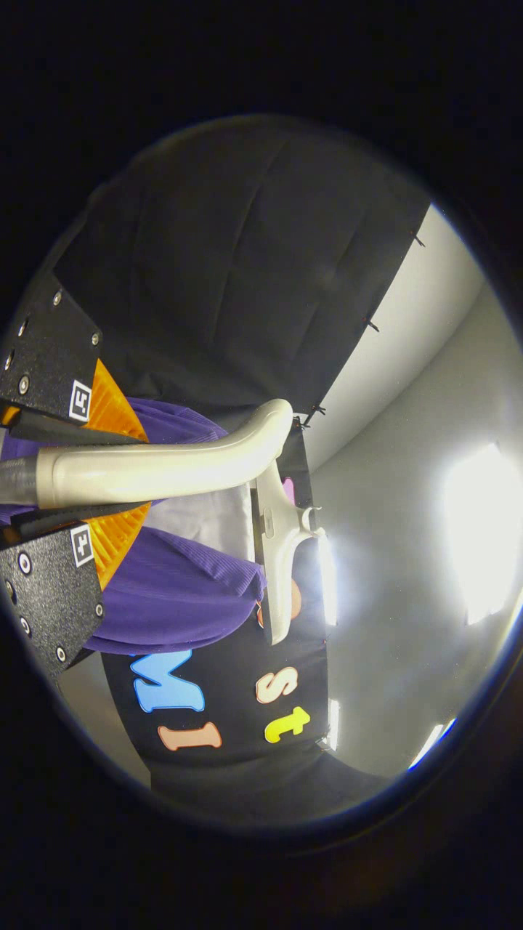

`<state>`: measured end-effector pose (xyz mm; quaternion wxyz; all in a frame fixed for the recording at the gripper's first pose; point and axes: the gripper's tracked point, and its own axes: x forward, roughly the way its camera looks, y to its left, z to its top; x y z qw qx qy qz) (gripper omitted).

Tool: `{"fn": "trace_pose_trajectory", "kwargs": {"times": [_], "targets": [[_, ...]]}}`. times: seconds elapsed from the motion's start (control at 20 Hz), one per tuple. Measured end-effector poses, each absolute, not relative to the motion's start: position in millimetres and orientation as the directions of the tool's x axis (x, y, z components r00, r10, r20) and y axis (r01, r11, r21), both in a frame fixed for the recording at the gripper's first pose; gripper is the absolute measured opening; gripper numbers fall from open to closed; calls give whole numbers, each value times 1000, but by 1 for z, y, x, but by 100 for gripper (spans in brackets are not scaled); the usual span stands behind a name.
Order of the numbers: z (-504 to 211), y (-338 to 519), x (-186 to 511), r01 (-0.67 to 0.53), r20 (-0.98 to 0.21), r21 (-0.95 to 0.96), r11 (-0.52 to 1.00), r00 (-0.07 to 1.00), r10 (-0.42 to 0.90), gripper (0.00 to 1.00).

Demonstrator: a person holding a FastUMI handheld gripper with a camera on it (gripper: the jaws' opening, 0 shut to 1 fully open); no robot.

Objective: Iron the clothes twice with a garment steamer, once on the left side and once on the right side.

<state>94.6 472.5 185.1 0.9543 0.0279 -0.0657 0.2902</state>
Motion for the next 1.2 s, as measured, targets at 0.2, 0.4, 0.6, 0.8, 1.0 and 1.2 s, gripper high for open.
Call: {"fn": "trace_pose_trajectory", "kwargs": {"times": [0.2,0.4,0.6,0.8,1.0,1.2], "targets": [[164,494,110,-557,91,9,830,828,554,37],[137,494,109,-560,40,3,828,828,560,37],[110,489,100,-569,0,-3,822,822,569,37],[78,479,90,-573,-52,-2,819,818,572,37],[52,473,80,-580,-93,-6,814,811,578,37],[22,467,66,-592,-159,10,806,795,586,37]]}}
